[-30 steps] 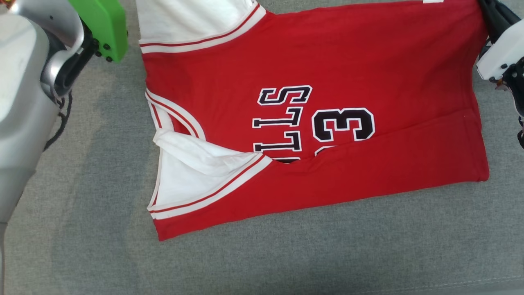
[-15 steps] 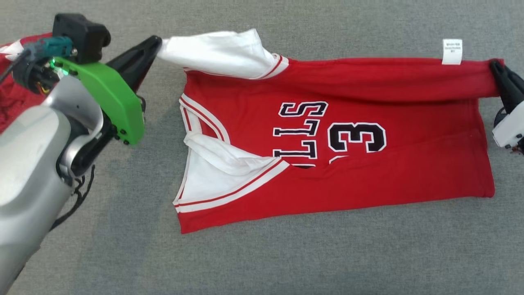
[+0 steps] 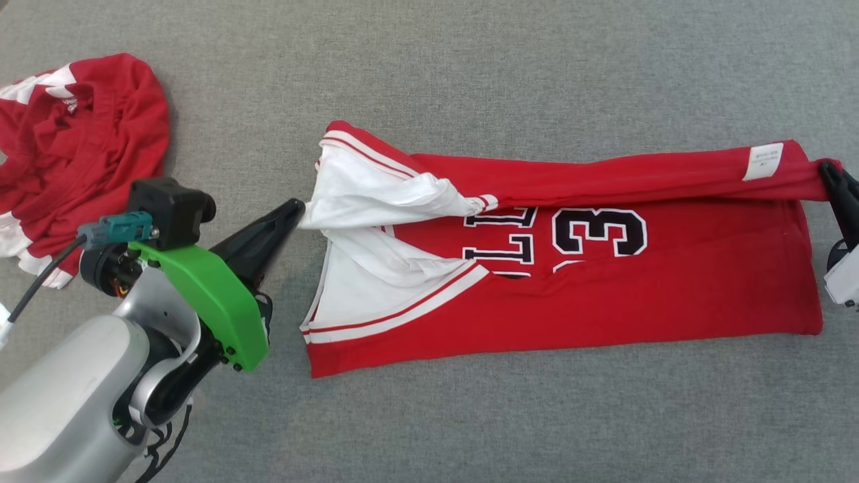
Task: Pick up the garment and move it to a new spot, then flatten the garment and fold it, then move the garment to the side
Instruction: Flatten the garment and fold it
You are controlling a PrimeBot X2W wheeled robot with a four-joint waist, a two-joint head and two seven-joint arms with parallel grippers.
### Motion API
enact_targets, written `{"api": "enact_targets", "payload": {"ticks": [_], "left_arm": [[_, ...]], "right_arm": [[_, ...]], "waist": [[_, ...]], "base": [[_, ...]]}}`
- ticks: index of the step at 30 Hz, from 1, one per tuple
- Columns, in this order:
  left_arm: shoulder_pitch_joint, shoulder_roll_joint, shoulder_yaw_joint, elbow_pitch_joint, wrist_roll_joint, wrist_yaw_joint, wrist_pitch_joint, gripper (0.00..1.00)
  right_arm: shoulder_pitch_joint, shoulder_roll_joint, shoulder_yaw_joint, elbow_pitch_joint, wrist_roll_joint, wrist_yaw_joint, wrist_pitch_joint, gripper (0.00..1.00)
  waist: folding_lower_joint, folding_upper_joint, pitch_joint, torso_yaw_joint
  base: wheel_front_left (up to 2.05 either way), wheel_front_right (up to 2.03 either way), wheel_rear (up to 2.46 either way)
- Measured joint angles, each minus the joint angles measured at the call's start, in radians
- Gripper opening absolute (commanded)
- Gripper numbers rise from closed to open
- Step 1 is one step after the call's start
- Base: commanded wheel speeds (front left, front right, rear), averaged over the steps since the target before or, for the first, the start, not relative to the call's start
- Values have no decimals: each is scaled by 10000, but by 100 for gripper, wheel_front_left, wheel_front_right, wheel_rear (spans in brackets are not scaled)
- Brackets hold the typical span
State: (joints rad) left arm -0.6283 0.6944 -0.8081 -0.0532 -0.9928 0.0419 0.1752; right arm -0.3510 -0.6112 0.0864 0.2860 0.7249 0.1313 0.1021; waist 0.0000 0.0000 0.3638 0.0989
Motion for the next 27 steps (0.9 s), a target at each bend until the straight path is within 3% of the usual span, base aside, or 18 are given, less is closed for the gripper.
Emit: {"api": "enact_targets", "payload": {"ticks": [11,22,24,25,26,27], "left_arm": [[796,157,-180,-646,-23,362,-224,0],[1119,-58,-813,81,468,573,-182,0],[1145,-178,-878,334,669,685,-351,0],[1151,-234,-907,428,709,700,-391,9],[1175,-320,-955,541,713,729,-437,42],[1240,-428,-976,633,715,779,-504,90]], "right_arm": [[780,151,-316,178,8,0,-393,0],[1254,286,-153,96,21,0,-165,2],[1302,274,-69,86,38,0,-161,45],[1320,267,-59,90,42,0,-174,79],[1347,270,-54,102,48,0,-219,100],[1379,280,-58,128,46,0,-286,100]], "waist": [[0,0,200,211],[0,0,112,116],[0,0,68,81],[0,0,42,67],[0,0,3,49],[0,0,-42,30]], "base": [[0,0,0],[0,0,0],[0,0,0],[0,0,0],[0,0,0],[0,0,0]]}}
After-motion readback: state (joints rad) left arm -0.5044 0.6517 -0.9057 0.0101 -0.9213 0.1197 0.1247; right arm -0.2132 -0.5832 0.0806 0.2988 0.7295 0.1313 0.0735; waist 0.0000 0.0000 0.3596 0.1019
